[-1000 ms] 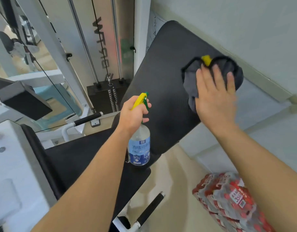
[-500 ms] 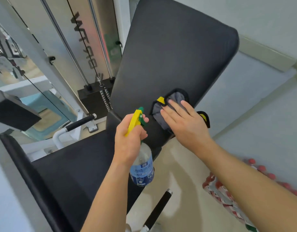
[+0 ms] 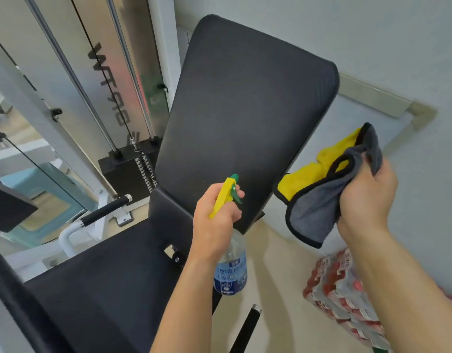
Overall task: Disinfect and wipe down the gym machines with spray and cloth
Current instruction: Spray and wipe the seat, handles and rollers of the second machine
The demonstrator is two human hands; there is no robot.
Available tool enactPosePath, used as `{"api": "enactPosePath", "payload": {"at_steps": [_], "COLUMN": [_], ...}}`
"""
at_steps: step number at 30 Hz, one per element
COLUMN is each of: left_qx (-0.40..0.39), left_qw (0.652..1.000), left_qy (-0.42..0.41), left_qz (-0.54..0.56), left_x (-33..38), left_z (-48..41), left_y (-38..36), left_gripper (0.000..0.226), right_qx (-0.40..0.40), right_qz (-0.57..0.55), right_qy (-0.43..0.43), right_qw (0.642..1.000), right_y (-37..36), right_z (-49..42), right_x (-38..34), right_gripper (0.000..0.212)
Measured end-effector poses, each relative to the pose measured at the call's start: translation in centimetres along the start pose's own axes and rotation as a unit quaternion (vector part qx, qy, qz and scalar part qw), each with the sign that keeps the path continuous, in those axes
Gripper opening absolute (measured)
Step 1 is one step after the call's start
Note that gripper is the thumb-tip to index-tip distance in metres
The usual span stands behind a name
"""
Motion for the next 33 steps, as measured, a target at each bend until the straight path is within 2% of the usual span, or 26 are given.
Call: {"api": "enactPosePath", "payload": {"at_steps": [4, 7, 10, 12, 13, 14, 15, 16, 17, 19, 21, 24, 27, 28, 29, 32, 33], "left_qx": [0.006, 0.002, -0.001, 0.0, 0.001, 0.003, 0.008, 0.013, 0.021, 0.038, 0.057, 0.074, 0.076, 0.078, 0.082, 0.094, 0.1], "left_qw": [1.0, 1.0, 1.0, 1.0, 1.0, 1.0, 1.0, 1.0, 1.0, 0.999, 0.998, 0.997, 0.997, 0.997, 0.996, 0.995, 0.994], "left_qy": [-0.011, 0.002, 0.017, 0.018, 0.016, 0.015, 0.015, 0.015, 0.017, 0.026, 0.025, 0.005, -0.009, -0.006, 0.0, 0.02, 0.028], "left_qz": [0.003, 0.009, 0.01, 0.004, 0.001, -0.003, -0.004, -0.001, 0.005, 0.021, 0.028, 0.027, 0.018, 0.02, 0.024, 0.033, 0.034], "left_x": [0.0, 0.1, -0.3, -0.6, -0.8, -1.0, -1.3, -1.5, -1.7, -2.1, -2.3, -2.2, -1.9, -1.8, -1.7, -1.6, -1.7], "left_z": [-0.3, -0.5, -0.4, -0.1, 0.1, 0.3, 0.5, 0.6, 0.8, 0.8, 0.8, 0.7, 0.5, 0.4, 0.4, 0.4, 0.4], "left_y": [0.1, 0.2, 0.5, 0.9, 1.1, 1.3, 1.5, 1.8, 2.0, 2.5, 3.0, 3.8, 4.3, 4.5, 4.7, 5.6, 6.0], "left_gripper": [0.035, 0.034, 0.033, 0.033, 0.034, 0.036, 0.037, 0.038, 0.038, 0.037, 0.037, 0.029, 0.028, 0.031, 0.034, 0.035, 0.034], "right_qx": [-0.006, -0.055, -0.144, -0.221, -0.253, -0.274, -0.27, -0.267, -0.273, -0.315, -0.391, -0.502, -0.544, -0.538, -0.521, -0.395, -0.357], "right_qz": [-0.031, -0.08, -0.074, 0.037, 0.159, 0.315, 0.456, 0.548, 0.595, 0.604, 0.595, 0.611, 0.639, 0.638, 0.636, 0.627, 0.631], "right_qy": [-0.003, 0.006, 0.098, 0.218, 0.296, 0.36, 0.393, 0.403, 0.41, 0.437, 0.452, 0.429, 0.408, 0.42, 0.43, 0.464, 0.464], "right_qw": [0.999, 0.995, 0.982, 0.95, 0.907, 0.834, 0.751, 0.682, 0.635, 0.587, 0.538, 0.436, 0.358, 0.356, 0.373, 0.485, 0.509], "right_y": [-0.8, -2.8, -6.2, -8.5, -9.8, -10.7, -11.2, -11.6, -11.8, -11.6, -10.4, -7.6, -5.5, -5.6, -6.0, -9.2, -10.5], "right_z": [1.5, 2.2, 2.6, 1.8, 1.2, 0.3, -0.3, -0.4, 0.0, 2.2, 4.9, 8.6, 10.1, 9.5, 8.5, 4.3, 3.1], "right_x": [-0.3, -1.2, -3.2, -3.4, -2.8, -1.7, -0.1, 1.5, 3.0, 6.3, 10.0, 14.5, 15.6, 15.0, 13.9, 8.7, 7.3], "right_gripper": [0.024, 0.033, 0.034, 0.036, 0.044, 0.053, 0.06, 0.064, 0.065, 0.066, 0.066, 0.07, 0.07, 0.07, 0.069, 0.062, 0.059]}}
Point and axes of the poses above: each hand's wrist, its own z-axis away from the middle knuckle, its own y-axis out of the back of the hand, x = y × z, the point moved 3 cm from there along -z, towards the middle knuckle, and after that the axes turned 13 degrees about -z, right-handed, at the moved point
